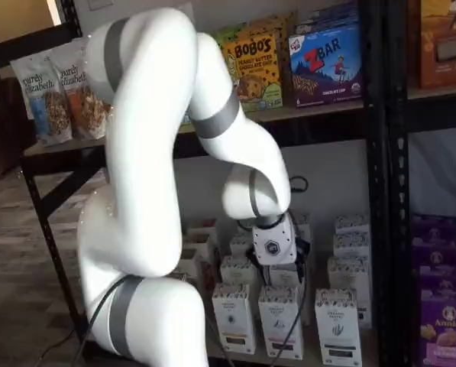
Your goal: Pick up the white box with a green strip in the middle, on the bottom shelf, the sixth box from the left
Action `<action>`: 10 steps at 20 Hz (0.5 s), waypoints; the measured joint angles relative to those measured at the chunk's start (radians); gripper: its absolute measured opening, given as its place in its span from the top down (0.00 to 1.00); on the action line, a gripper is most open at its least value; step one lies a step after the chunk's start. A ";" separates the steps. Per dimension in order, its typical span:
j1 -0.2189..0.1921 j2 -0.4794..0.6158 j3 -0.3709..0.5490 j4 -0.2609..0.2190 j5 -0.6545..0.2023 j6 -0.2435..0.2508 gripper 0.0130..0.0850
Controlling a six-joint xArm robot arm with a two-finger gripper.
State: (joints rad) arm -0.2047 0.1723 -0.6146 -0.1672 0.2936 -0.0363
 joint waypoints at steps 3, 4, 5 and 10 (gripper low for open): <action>-0.021 0.087 -0.057 -0.046 -0.019 0.023 0.00; -0.025 0.121 -0.083 -0.035 -0.022 0.008 0.00; -0.029 0.160 -0.111 -0.019 -0.031 -0.012 0.00; -0.050 0.311 -0.254 0.050 -0.036 -0.098 0.00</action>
State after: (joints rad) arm -0.2543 0.4838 -0.8686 -0.1176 0.2574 -0.1344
